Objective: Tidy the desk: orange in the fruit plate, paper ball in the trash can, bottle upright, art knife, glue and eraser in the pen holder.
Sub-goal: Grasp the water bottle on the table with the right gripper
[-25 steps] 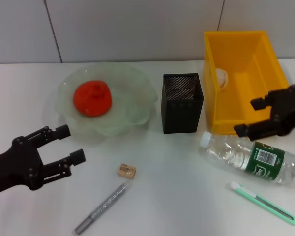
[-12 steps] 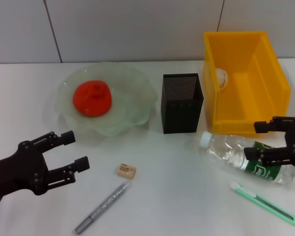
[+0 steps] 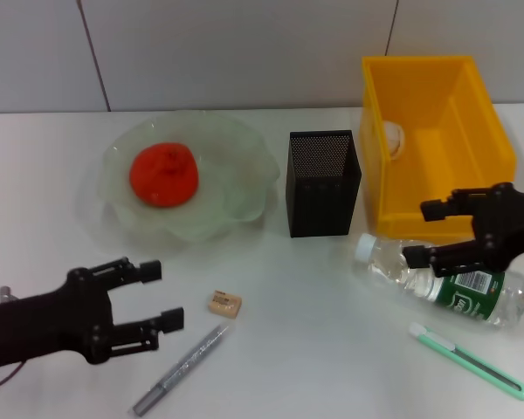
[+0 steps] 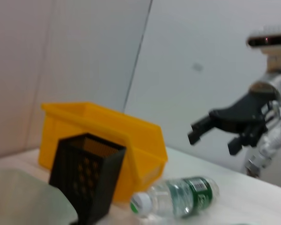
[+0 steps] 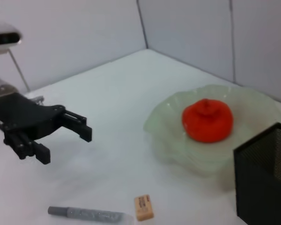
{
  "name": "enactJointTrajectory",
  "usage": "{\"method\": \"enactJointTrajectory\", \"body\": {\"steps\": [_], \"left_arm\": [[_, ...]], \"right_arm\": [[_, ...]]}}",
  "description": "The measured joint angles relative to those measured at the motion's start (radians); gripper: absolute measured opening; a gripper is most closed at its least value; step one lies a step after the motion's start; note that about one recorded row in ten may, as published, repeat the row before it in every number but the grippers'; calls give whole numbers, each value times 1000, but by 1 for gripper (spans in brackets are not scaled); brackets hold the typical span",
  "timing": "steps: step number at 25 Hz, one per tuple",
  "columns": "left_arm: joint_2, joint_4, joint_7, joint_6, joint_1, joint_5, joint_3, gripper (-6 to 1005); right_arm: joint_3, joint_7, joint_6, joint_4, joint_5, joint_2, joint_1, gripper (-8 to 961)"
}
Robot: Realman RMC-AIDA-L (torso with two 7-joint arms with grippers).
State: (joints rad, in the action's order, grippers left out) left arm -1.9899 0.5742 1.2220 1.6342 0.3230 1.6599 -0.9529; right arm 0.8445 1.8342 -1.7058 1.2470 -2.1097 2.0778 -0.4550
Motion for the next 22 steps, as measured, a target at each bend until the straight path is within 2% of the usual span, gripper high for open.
{"method": "enactJointTrajectory", "body": {"steps": [5, 13, 18, 20, 22], "left_arm": [[-2, 34, 50, 12, 9, 42, -1, 809], [7, 108, 97, 93, -10, 46, 2, 809], [13, 111, 118, 108, 2, 54, -2, 804], [15, 111, 124, 115, 9, 55, -5, 802], [8, 112, 129, 128, 26, 74, -4, 802]], "right_arm": [[87, 101, 0, 89, -82, 0, -47, 838], [166, 314, -37, 207, -228, 0, -137, 839], [220, 423, -64, 219, -360, -1, -215, 839], [253, 472, -89, 200, -449, -1, -273, 839], [266, 489, -93, 196, -475, -1, -287, 839]]}}
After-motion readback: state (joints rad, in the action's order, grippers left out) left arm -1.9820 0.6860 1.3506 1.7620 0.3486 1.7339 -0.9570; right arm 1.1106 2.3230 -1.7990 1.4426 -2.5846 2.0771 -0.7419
